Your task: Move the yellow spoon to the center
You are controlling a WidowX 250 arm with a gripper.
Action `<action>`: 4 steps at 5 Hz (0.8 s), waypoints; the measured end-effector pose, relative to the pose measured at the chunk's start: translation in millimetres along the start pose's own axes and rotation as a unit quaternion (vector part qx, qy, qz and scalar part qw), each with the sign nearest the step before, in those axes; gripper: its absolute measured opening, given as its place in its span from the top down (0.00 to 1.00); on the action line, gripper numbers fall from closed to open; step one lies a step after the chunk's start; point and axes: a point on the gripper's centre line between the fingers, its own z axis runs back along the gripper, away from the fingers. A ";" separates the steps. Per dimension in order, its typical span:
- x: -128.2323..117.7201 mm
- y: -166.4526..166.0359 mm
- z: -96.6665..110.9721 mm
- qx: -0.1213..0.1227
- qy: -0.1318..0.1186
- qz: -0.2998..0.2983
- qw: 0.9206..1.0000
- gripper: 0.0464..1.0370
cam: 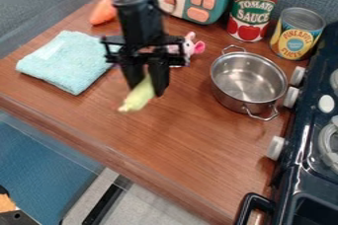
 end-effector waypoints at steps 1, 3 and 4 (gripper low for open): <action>10.0 -4.9 -3.7 -0.015 0.010 -0.016 1.000 0.65; 30.6 -11.4 -6.9 -0.040 0.006 -0.020 0.999 0.65; 43.9 -12.9 -9.2 -0.054 0.006 -0.006 0.999 0.65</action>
